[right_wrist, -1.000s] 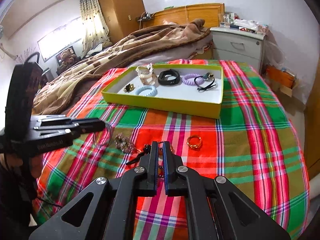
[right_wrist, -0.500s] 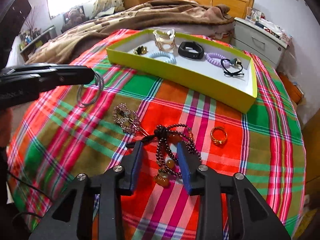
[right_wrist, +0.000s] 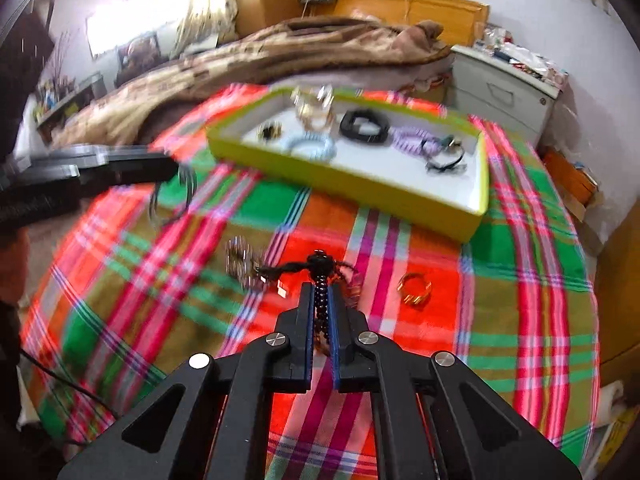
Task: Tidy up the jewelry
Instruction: 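Carry the grey band with the left gripper while the right carries the beaded bracelet into the box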
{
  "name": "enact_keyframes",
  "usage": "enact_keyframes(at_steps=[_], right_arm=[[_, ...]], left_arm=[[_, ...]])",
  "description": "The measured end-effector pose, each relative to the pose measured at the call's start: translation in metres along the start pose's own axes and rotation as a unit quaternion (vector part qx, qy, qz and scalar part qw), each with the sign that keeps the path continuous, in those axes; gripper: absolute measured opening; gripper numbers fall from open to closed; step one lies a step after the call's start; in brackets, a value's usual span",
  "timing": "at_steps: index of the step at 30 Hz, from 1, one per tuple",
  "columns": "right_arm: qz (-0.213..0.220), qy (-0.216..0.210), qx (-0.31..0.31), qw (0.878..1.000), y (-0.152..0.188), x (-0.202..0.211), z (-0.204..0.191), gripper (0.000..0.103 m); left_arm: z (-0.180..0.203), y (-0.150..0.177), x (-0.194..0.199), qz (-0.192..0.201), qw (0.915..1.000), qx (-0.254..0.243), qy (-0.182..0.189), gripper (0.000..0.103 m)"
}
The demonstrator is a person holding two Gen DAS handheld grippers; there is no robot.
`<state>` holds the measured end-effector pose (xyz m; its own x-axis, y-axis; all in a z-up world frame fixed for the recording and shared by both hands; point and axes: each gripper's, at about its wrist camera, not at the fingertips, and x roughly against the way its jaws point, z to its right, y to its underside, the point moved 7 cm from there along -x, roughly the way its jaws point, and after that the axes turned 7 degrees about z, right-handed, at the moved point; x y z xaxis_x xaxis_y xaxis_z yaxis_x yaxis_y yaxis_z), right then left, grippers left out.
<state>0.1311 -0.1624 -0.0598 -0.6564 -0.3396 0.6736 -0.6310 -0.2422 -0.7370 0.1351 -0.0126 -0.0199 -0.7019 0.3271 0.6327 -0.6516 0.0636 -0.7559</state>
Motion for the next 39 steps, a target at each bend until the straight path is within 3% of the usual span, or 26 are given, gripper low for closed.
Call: enact_keyframes(at_steps=[7, 18, 29, 39], right_arm=[[0.044, 0.015, -0.022, 0.999, -0.038, 0.016, 0.021, 0.006], [0.061, 0.028, -0.045, 0.997, -0.084, 0.000, 0.052, 0.006], [0.038, 0.029, -0.058, 0.997, -0.098, -0.046, 0.063, 0.006], [0.004, 0.035, -0.057, 0.998, -0.093, -0.087, 0.069, 0.006]], left_arm=[[-0.008, -0.025, 0.002, 0.017, 0.9998, -0.004, -0.004, 0.016], [-0.026, -0.064, -0.016, 0.025, 0.9997, 0.008, -0.004, 0.016], [-0.041, -0.085, -0.051, 0.014, 0.9996, 0.022, -0.014, 0.016], [-0.048, -0.069, -0.092, -0.024, 0.9991, 0.032, -0.016, 0.016]])
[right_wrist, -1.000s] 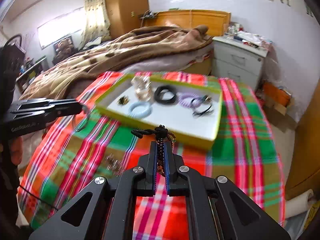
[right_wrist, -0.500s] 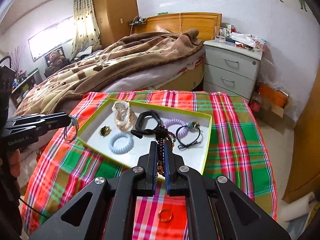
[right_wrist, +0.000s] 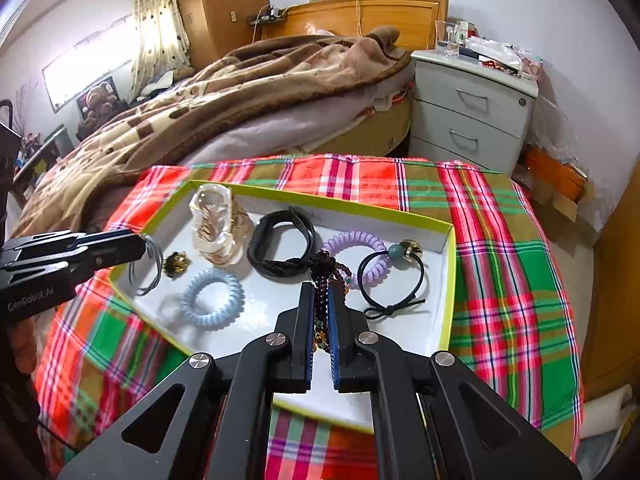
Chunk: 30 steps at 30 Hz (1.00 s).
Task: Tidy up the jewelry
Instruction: 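Carry the grey band with the left gripper while the right carries the beaded bracelet into the box, then open the left gripper releasing the grey band while the right releases the beaded bracelet in the box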
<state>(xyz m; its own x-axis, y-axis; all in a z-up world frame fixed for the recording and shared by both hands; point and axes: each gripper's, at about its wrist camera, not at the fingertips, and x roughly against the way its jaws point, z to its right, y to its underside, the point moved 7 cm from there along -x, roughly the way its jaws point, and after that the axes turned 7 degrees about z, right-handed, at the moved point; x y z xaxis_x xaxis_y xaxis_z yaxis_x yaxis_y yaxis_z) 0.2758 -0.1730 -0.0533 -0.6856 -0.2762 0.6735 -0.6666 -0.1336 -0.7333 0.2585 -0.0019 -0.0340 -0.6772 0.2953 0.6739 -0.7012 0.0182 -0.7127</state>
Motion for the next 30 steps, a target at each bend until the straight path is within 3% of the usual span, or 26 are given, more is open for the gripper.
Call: enact_keyframes(at_steps=[11, 24, 30], right_arm=[[-0.024, -0.005, 0.019, 1.000, 0.008, -0.023, -0.010, 0.006], [-0.034, -0.007, 0.036, 0.999, 0.011, -0.032, -0.017, 0.007], [-0.029, -0.001, 0.033, 0.999, 0.010, -0.029, -0.016, 0.009]], left_arm=[[-0.006, 0.018, -0.028, -0.036, 0.9993, 0.005, -0.005, 0.016], [-0.009, 0.025, -0.037, -0.049, 0.9987, 0.008, -0.013, 0.016], [-0.009, 0.025, -0.039, -0.052, 0.9984, 0.011, -0.016, 0.024]])
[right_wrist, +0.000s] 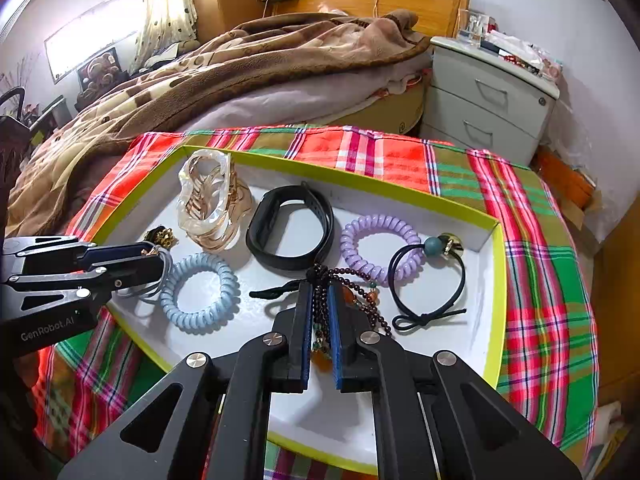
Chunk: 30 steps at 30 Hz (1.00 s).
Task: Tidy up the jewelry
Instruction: 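Open the left gripper releasing the grey band while the right releases the beaded bracelet in the box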
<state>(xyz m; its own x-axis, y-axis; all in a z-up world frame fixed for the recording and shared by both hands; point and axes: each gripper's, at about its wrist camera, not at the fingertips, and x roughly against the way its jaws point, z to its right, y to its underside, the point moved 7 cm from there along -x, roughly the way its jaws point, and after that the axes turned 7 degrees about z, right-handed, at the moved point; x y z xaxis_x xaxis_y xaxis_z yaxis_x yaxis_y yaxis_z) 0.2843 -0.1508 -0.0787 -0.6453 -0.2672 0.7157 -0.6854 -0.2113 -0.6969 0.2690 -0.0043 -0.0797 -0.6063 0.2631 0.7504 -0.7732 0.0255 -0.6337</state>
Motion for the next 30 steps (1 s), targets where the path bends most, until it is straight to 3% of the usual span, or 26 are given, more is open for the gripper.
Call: enact_keyframes(at_steps=[12, 18, 22, 30], right_arm=[[0.018, 0.001, -0.018, 1.000, -0.004, 0.010, 0.003, 0.017], [0.030, -0.001, -0.027, 0.999, -0.007, 0.019, 0.003, 0.022], [0.039, -0.005, -0.033, 0.999, -0.006, 0.029, 0.003, 0.037], [0.066, -0.001, -0.054, 0.996, 0.003, 0.062, 0.010, 0.037]], left_arm=[[0.002, 0.002, 0.007, 0.005, 1.0000, 0.001, 0.000, 0.044], [0.005, 0.003, 0.014, 0.009, 1.0000, 0.001, 0.002, 0.046], [0.006, 0.004, 0.025, 0.016, 0.9998, 0.005, 0.009, 0.046], [0.016, 0.013, 0.054, 0.040, 0.9988, -0.008, 0.027, 0.050]])
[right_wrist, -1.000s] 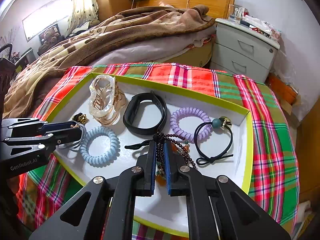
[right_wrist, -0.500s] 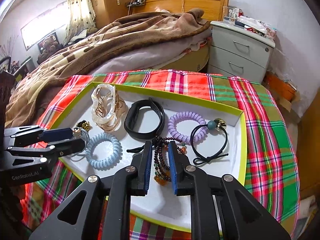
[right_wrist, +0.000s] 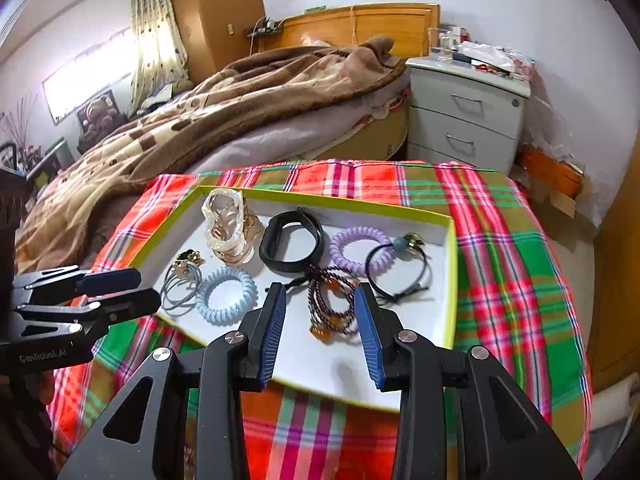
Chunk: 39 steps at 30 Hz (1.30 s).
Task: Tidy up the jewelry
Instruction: 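Open the left gripper releasing the grey band while the right releases the beaded bracelet in the box, then grasp the pink rhinestone hair clip with the left gripper while the right grasps the gold ring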
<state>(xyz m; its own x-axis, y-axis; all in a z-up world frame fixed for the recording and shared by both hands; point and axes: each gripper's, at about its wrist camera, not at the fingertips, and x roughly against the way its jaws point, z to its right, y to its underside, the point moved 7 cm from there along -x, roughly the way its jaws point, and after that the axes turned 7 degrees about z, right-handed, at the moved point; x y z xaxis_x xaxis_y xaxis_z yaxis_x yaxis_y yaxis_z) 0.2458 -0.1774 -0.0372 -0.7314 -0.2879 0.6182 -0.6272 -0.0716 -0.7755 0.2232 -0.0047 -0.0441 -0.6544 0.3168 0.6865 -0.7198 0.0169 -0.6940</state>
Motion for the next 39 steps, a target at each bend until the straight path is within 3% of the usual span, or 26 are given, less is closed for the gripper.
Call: enact_keyframes(at_steps=[8, 19, 27, 39], right_arm=[[0.020, 0.005, -0.029, 0.999, 0.018, 0.038, 0.019, 0.037], [-0.019, 0.014, -0.027, 0.999, 0.072, 0.050, 0.024, 0.037], [-0.036, 0.011, -0.015, 0.999, 0.091, 0.046, 0.015, 0.037], [-0.061, 0.039, 0.035, 0.997, 0.099, 0.033, 0.009, 0.037]], left_arm=[[0.019, 0.028, 0.017, -0.005, 0.9993, -0.026, 0.027, 0.050], [0.055, 0.072, 0.020, -0.037, 0.9932, -0.081, 0.076, 0.050], [0.067, 0.086, 0.020, -0.041, 0.9900, -0.113, 0.074, 0.050], [0.062, 0.094, 0.016, -0.055, 0.9904, -0.110, 0.063, 0.051]])
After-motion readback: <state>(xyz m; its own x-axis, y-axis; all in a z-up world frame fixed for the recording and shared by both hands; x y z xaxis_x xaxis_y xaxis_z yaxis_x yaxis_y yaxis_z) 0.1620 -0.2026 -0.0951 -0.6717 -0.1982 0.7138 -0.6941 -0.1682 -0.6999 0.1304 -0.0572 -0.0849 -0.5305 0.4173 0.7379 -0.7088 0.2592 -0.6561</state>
